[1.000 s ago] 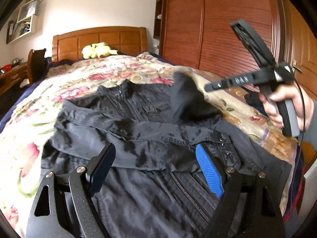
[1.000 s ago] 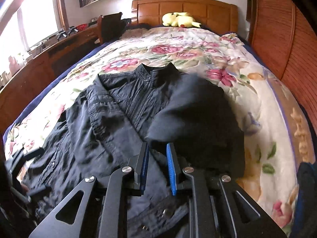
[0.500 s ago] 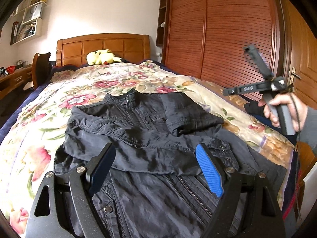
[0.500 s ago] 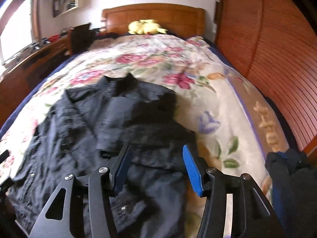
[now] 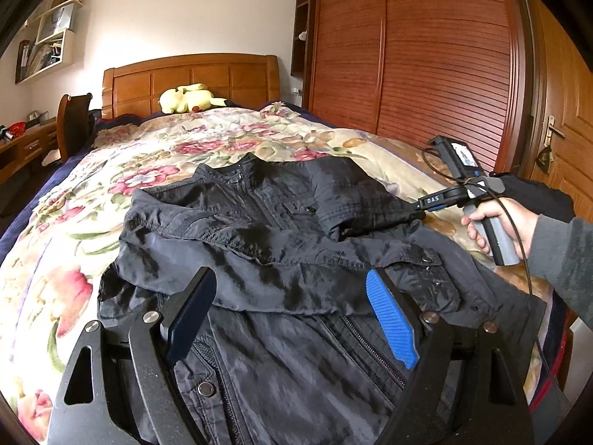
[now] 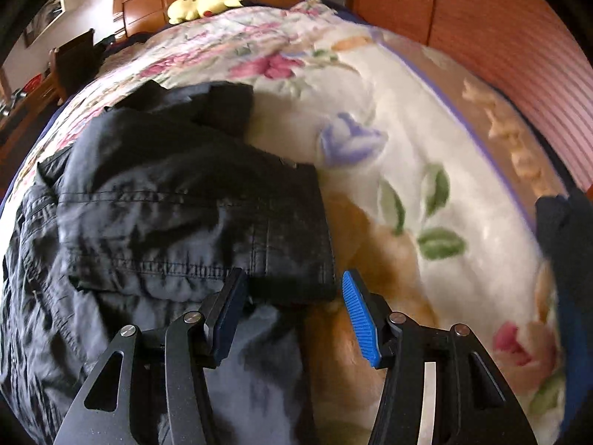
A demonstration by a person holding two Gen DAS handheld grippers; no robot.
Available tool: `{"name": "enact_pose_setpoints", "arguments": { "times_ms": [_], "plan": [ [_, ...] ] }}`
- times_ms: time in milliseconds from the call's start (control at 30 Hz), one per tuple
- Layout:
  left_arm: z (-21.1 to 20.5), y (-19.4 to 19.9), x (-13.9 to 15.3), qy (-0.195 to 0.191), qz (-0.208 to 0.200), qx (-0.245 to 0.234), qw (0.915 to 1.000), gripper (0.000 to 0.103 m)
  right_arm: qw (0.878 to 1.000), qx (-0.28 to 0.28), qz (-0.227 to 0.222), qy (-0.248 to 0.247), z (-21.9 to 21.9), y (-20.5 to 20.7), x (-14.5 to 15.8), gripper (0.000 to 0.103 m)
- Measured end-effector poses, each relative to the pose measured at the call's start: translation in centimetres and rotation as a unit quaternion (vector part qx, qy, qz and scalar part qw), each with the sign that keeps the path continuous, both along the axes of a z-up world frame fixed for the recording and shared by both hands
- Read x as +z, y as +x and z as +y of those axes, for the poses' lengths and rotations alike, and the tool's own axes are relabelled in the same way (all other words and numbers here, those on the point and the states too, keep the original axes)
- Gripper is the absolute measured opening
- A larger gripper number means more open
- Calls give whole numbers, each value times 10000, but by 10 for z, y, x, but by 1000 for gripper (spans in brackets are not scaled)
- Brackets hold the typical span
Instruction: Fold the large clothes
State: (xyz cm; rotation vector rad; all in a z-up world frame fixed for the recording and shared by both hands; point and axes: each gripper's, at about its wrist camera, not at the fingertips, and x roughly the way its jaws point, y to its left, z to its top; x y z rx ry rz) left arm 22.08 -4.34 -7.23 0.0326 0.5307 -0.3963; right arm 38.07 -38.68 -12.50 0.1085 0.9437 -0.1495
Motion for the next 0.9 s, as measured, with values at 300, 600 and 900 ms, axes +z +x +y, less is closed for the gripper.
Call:
{"name": "enact_pose_setpoints", "arguments": {
  "times_ms": [300, 600, 900],
  "plan": [
    [3, 5, -6, 34, 87, 7, 10000, 84, 9996, 180, 204, -94, 22, 33, -14, 42],
    [17, -4, 2, -37, -18, 48, 10000, 84, 9929, 794, -473, -751, 91, 16, 38, 11],
    [48, -17, 14, -74, -143, 313, 9994, 84, 9685, 1806, -1474, -872, 203, -29, 121, 9]
  ]
}}
